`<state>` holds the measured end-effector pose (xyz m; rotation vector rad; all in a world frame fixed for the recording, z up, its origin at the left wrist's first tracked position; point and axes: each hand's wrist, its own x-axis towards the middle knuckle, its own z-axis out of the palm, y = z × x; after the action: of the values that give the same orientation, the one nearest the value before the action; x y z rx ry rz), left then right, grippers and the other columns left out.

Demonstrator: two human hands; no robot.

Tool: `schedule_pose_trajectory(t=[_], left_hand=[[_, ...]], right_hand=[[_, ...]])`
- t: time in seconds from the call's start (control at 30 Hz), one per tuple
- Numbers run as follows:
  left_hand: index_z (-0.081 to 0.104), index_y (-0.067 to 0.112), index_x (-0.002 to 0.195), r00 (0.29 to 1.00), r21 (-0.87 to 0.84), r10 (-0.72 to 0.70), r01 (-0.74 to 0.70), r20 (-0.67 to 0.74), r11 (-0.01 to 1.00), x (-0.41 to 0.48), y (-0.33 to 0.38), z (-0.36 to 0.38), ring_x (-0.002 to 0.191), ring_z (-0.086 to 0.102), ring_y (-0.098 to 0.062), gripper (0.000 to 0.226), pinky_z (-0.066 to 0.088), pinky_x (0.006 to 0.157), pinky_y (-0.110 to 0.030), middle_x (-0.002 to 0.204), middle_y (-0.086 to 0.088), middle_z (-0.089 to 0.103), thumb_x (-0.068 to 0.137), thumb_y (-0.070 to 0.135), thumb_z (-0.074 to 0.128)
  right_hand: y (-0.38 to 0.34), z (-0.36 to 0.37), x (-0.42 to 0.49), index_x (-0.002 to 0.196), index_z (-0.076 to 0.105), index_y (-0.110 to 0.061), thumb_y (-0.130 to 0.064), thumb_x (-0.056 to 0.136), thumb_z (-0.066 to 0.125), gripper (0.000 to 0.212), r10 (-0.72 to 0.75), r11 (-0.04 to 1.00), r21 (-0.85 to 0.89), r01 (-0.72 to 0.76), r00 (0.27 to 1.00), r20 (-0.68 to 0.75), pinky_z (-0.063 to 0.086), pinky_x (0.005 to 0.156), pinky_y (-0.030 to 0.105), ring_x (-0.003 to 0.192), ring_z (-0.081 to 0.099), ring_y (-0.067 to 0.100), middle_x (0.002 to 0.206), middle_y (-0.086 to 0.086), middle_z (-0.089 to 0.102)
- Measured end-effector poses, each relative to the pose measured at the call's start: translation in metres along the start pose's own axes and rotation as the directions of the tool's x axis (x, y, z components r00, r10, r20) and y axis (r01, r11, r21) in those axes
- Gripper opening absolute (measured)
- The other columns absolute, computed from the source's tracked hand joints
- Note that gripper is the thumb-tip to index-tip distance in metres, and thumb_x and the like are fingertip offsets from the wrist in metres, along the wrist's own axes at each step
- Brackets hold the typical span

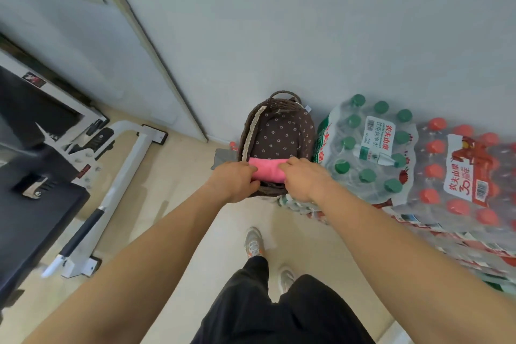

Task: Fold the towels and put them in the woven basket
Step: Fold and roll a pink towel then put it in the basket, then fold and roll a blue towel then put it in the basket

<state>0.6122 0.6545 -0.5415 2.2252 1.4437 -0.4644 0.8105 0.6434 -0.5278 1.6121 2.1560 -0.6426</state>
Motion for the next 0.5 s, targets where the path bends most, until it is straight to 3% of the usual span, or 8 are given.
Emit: schedule_pose_trajectory(t=[0.23, 0.37, 0.5], left_hand=[[0.058, 0.025, 0.121, 0.979, -0.155, -0.194, 0.183, -0.063, 0.971, -0.072, 0.029, 0.013, 0.11, 0.059, -0.027, 0.034, 0.047, 0.083, -0.035, 0.121, 0.0, 0.06, 0.095, 0.041, 0.044], [0.048, 0.029, 0.138, 0.95, -0.219, -0.306, 0.287, -0.057, 0.932, -0.126, 0.042, 0.028, 0.124, 0.052, -0.025, 0.044, 0.045, 0.094, -0.037, 0.138, 0.002, 0.053, 0.098, 0.044, 0.043], [0.045, 0.026, 0.142, 0.89, -0.295, -0.454, 0.423, -0.041, 0.857, -0.189, 0.035, 0.048, 0.124, 0.051, -0.024, 0.049, 0.045, 0.098, -0.038, 0.139, 0.001, 0.052, 0.098, 0.048, 0.042]], right_hand=[[-0.009, -0.012, -0.045, 0.132, 0.049, -0.017, -0.019, 0.092, 0.045, 0.04, -0.11, 0.992, -0.072, 0.107, 0.993, -0.038, 0.048, 0.091, 0.045, 0.113, 0.052, 0.028, 0.126, 0.007, 0.052], [-0.032, -0.015, -0.068, 0.13, 0.051, -0.016, -0.025, 0.093, 0.048, 0.038, -0.213, 0.968, -0.144, 0.207, 0.977, -0.026, 0.045, 0.093, 0.044, 0.12, 0.051, 0.032, 0.131, 0.009, 0.052], [-0.079, -0.012, -0.084, 0.134, 0.047, -0.016, -0.031, 0.098, 0.041, 0.04, -0.336, 0.915, -0.225, 0.334, 0.941, 0.033, 0.046, 0.095, 0.044, 0.121, 0.051, 0.032, 0.134, 0.009, 0.052]])
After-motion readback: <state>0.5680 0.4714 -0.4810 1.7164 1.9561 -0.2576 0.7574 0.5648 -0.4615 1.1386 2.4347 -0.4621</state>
